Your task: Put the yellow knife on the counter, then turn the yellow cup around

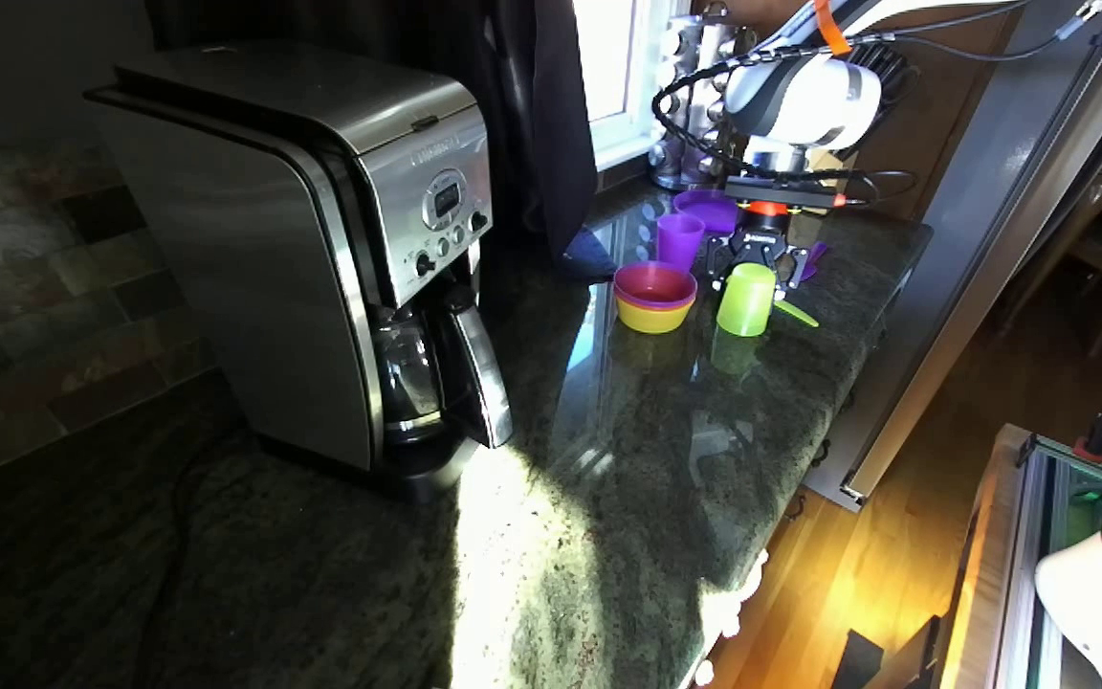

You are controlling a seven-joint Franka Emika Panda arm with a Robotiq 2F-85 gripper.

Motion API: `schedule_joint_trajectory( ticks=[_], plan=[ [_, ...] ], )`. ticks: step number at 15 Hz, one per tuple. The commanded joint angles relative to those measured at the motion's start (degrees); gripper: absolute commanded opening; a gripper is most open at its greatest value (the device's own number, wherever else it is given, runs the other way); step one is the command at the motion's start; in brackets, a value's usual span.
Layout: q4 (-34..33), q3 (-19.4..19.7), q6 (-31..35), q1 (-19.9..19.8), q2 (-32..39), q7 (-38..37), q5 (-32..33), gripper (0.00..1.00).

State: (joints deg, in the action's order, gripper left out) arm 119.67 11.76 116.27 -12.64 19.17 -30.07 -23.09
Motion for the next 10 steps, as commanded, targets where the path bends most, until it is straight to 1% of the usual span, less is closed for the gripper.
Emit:
schedule_joint_trajectory(
  ticks=[1, 4, 6, 8, 10],
  plan=[
    [1.2, 0.4, 0.2, 0.8, -1.6, 0.0, -0.2, 0.46],
    [5.8, 0.9, 3.9, 2.5, -7.1, -0.8, 2.8, 0.46],
    [9.9, 0.9, 8.4, 3.8, -11.7, -1.2, 5.4, 0.46],
    [14.6, 0.7, 14.6, 5.1, -16.7, -2.9, 10.2, 0.46],
    [18.7, 0.2, 21.0, 5.5, -20.6, -5.5, 15.0, 0.46]
  ],
)
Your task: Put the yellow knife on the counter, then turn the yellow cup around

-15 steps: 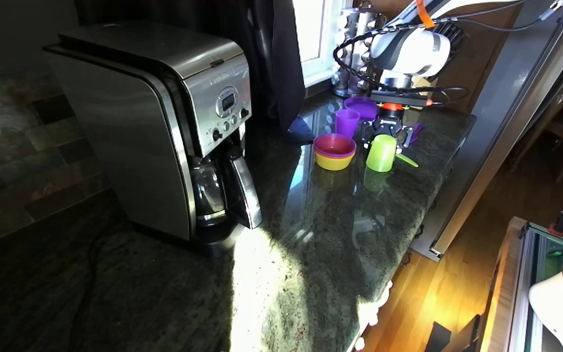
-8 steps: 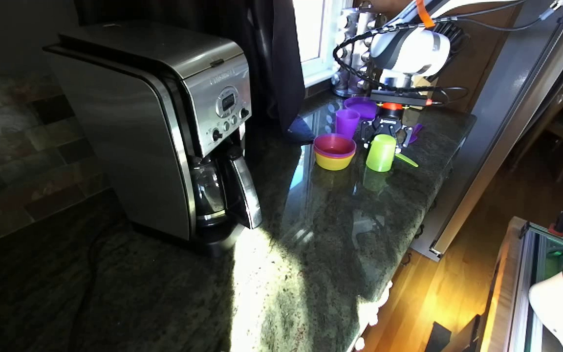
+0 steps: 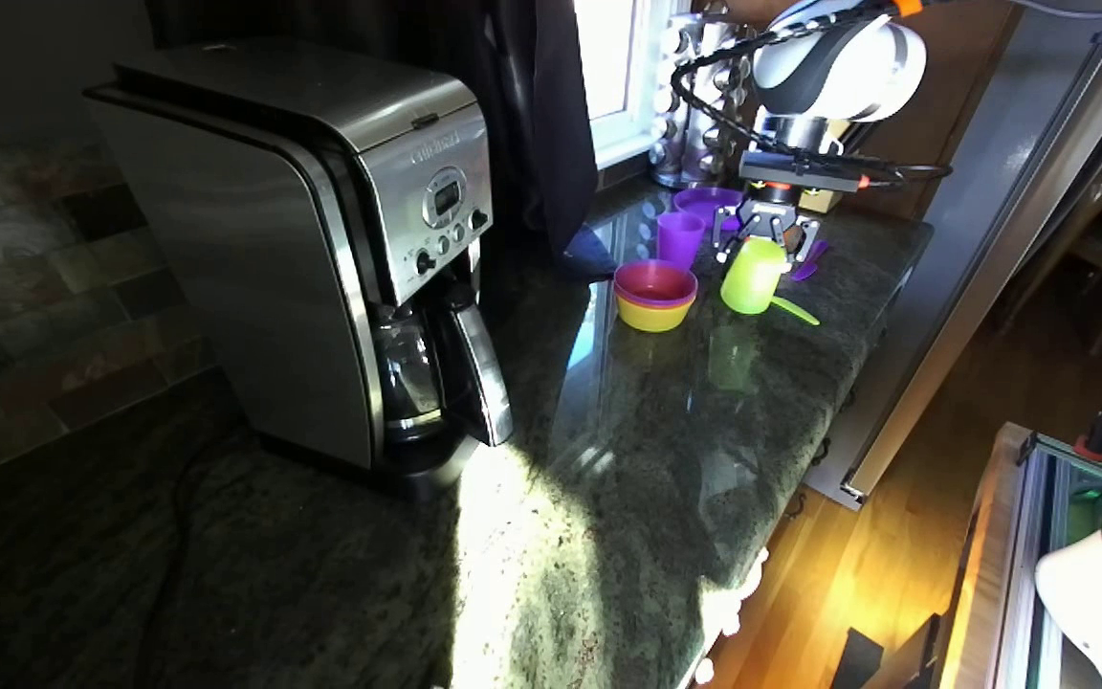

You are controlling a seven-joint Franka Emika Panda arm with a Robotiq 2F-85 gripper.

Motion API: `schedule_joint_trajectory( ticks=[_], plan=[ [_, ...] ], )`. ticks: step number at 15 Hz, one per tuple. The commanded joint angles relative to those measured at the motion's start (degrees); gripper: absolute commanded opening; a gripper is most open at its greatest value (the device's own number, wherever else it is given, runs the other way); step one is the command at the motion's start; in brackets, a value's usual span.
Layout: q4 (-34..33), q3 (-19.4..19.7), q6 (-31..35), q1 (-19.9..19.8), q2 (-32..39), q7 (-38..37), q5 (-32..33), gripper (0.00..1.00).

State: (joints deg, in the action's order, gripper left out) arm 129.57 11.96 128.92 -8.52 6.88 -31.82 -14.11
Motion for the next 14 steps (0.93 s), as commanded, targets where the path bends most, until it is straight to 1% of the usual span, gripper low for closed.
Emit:
schedule_joint_trajectory(
  ticks=[1, 4, 7, 8, 9, 10, 12, 14],
  plan=[
    [10.9, -0.5, 12.3, 1.4, -9.9, -5.3, 8.2, 0.46],
    [16.1, -2.3, 23.1, 0.6, -12.6, -11.1, 15.0, 0.46],
    [19.1, -3.9, 31.7, -1.0, -12.5, -18.3, 22.0, 0.46],
    [19.9, -4.5, 34.0, -1.8, -12.2, -21.3, 25.2, 0.46],
    [20.5, -5.0, 36.3, -2.8, -12.0, -25.1, 29.7, 0.46],
    [20.7, -5.4, 37.7, -4.1, -11.8, -29.4, 34.9, 0.46],
    [20.4, -5.8, 38.2, -6.2, -12.1, -36.6, 44.0, 0.46],
    [20.2, -5.7, 37.1, -6.8, -12.8, -43.5, 52.5, 0.46]
  ],
)
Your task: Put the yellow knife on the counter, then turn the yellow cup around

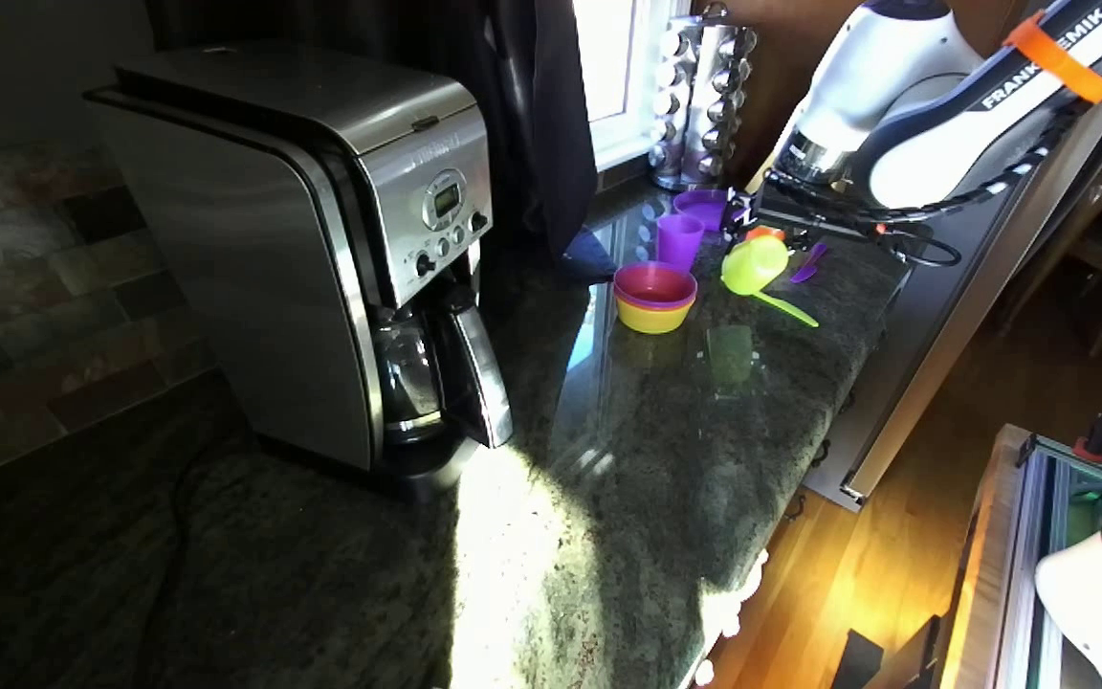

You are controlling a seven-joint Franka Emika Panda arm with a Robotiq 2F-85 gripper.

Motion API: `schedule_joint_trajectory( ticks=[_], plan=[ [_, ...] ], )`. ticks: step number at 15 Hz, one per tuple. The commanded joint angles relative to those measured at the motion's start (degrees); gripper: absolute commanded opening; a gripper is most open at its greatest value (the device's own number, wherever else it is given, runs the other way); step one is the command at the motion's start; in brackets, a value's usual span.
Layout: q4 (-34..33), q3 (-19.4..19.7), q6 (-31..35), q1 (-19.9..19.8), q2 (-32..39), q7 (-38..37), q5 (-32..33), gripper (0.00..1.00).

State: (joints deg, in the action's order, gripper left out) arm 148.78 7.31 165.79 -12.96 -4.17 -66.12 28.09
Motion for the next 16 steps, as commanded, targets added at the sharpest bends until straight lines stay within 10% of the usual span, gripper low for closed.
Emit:
schedule_joint_trajectory(
  ticks=[1, 16],
  plan=[
    [0.7, -1.1, -0.2, -2.6, -1.8, -11.8, 13.3, 0.46],
    [-0.8, -3.8, -4.9, -1.5, 1.9, -30.4, 30.5, 0.46]
  ],
)
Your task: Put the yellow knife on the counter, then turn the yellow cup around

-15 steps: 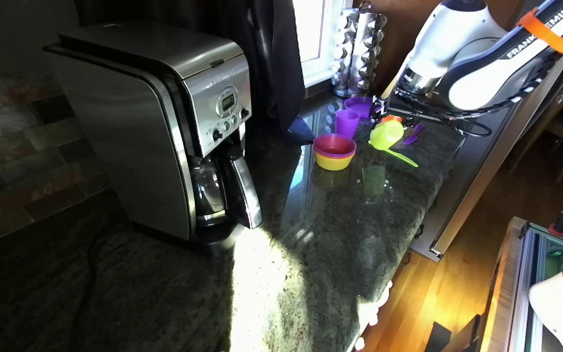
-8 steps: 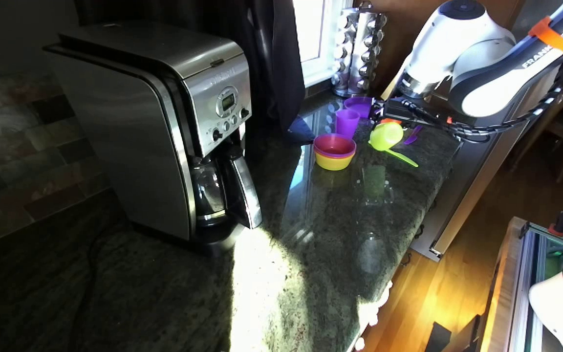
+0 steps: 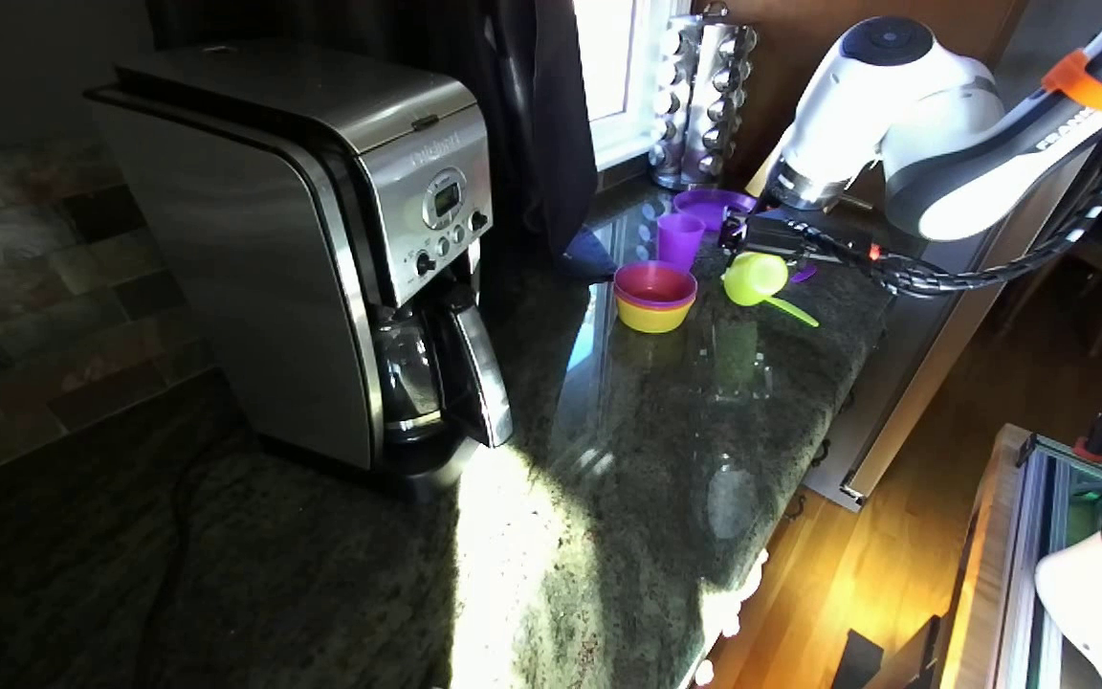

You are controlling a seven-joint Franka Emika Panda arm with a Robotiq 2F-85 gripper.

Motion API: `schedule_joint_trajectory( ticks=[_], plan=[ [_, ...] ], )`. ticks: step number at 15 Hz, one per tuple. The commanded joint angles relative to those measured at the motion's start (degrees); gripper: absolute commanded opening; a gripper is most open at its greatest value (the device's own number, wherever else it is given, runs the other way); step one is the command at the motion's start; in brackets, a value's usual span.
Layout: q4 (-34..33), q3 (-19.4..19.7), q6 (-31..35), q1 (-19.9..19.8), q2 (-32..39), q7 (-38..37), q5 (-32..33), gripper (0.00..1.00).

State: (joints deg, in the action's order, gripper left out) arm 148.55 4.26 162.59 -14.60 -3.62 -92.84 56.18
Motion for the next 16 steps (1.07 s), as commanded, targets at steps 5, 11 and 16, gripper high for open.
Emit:
schedule_joint_trajectory(
  ticks=[5, 11, 16],
  plan=[
    [-0.6, -1.1, -2.4, 0.4, 2.6, -4.7, 2.6, 0.99],
    [-0.6, -0.7, -1.7, 0.0, 2.2, -4.3, 1.5, 1.0],
    [1.5, 0.8, -0.7, -0.3, 1.3, 10.1, -15.9, 1.0]
  ],
)
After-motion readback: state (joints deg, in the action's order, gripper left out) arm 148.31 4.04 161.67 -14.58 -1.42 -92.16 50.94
